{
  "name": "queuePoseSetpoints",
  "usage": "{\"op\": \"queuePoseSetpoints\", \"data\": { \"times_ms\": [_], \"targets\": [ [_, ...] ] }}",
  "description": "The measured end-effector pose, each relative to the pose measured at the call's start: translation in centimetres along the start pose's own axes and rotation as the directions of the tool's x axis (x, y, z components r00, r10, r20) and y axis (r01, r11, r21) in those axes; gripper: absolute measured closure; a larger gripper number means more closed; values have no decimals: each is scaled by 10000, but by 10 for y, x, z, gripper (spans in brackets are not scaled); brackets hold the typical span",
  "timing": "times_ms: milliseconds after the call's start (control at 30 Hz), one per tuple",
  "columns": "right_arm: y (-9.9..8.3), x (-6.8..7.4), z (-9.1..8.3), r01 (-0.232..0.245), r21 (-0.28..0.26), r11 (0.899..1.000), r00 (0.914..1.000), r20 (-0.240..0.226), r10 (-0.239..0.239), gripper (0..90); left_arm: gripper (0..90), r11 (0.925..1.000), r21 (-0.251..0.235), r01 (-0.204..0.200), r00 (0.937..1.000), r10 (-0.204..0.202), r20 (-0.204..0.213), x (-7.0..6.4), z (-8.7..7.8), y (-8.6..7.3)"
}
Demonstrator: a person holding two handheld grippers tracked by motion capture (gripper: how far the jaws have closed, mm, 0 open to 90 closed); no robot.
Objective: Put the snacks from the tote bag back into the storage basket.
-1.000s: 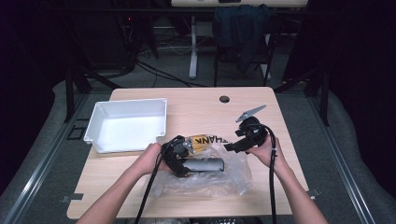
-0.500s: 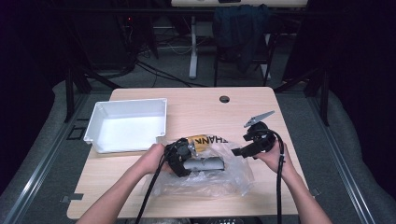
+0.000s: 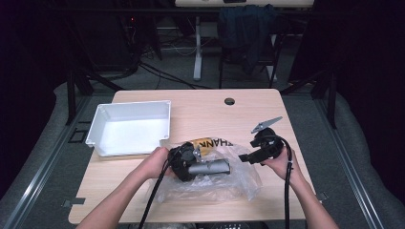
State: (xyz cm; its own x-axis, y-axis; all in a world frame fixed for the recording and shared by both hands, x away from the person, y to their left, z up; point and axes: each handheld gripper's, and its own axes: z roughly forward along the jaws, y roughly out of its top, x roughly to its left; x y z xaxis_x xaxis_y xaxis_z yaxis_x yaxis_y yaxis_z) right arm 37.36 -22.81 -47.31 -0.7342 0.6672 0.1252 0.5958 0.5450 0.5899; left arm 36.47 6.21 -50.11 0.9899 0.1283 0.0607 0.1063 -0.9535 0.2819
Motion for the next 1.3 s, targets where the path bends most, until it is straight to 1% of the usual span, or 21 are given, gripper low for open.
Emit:
{"op": "queuePoseSetpoints", "data": {
  "times_ms": [33, 67, 133, 200, 300, 367, 400, 467, 500, 567, 633, 667, 700, 767, 833, 900, 1000, 1167, 1233, 1267, 1300],
  "targets": [
    [0, 1, 1, 5, 48, 10000, 10000, -4, -5, 248, 432, 10000, -31, 4, 10000, -4, 20, -1, -2, 0],
    [0, 1, 3, 43, 91, 9999, 10000, -58, -42, 271, 432, 9999, -104, -29, 10000, 28, -87, -2, -4, -1],
    [1, 3, 6, 101, 192, 9998, 9999, -93, -99, 274, 432, 9998, -175, -37, 10000, 36, -37, -3, -7, -1],
    [2, 5, 9, 144, 269, 9995, 9998, -167, -139, 287, 432, 9998, -168, -74, 9999, 73, -96, -4, -10, -1],
    [3, 7, 13, 210, 451, 9988, 9997, -143, -204, 326, 432, 9994, -339, -61, 9999, 56, -142, -4, -15, -2],
    [2, 8, 16, 211, 636, 9978, 9998, -2, -211, 339, 432, 9992, -402, -72, 9999, 66, -154, -4, -18, -2],
    [2, 8, 17, 277, 733, 9969, 9996, 28, -279, 341, 431, 9987, -496, -93, 9998, 84, -186, -4, -20, -3],
    [1, 8, 19, 241, 823, 9963, 9997, 58, -247, 341, 431, 9983, -574, -33, 9999, 24, -171, -4, -23, -3],
    [0, 8, 19, 241, 830, 9963, 9997, 39, -245, 339, 432, 9979, -647, -78, 9998, 64, -214, -3, -26, -3],
    [0, 7, 19, 165, 680, 9975, 9998, 46, -168, 330, 432, 9964, -841, -32, 9999, 21, -134, -2, -31, -3],
    [0, 7, 17, 188, 722, 9972, 9998, -3, -188, 322, 431, 9958, -920, -44, 9999, 29, -158, -1, -37, -2],
    [0, 7, 18, 87, 625, 9980, 10000, 22, -88, 321, 431, 9955, -948, -77, 9998, 60, -180, -1, -40, -1],
    [1, 6, 17, 86, 635, 9979, 9999, -60, -82, 319, 431, 9954, -955, -101, 9997, 80, -224, -1, -44, 0],
    [1, 5, 17, 87, 579, 9983, 10000, -53, -84, 311, 431, 9942, -1067, -130, 9998, 114, -154, 0, -50, 1],
    [3, 4, 17, 156, 584, 9982, 9998, -118, -149, 305, 431, 9935, -1106, -250, 9995, 227, -219, 1, -57, 3],
    [4, 4, 16, 118, 529, 9985, 9999, -90, -114, 296, 431, 9917, -1245, -320, 9994, 304, -146, 2, -62, 5],
    [5, 4, 15, 118, 487, 9987, 9999, -93, -114, 284, 431, 9904, -1318, -421, 9991, 410, -106, 3, -69, 7],
    [3, 2, 10, -1, 257, 9997, 10000, -85, 3, 248, 431, 9899, -1217, -720, 9974, 710, -126, 6, -79, 12],
    [2, 0, 5, 121, 245, 9996, 9997, -200, -116, 223, 431, 9900, -1149, -822, 9966, 823, -45, 8, -83, 13],
    [1, 0, 3, 88, 184, 9998, 9997, -225, -84, 212, 431, 9901, -1147, -808, 9967, 807, -50, 10, -84, 13],
    [1, -1, 2, 59, 155, 9999, 9999, -137, -57, 205, 431, 9906, -1083, -837, 9965, 830, -112, 12, -87, 13]
  ]
}}
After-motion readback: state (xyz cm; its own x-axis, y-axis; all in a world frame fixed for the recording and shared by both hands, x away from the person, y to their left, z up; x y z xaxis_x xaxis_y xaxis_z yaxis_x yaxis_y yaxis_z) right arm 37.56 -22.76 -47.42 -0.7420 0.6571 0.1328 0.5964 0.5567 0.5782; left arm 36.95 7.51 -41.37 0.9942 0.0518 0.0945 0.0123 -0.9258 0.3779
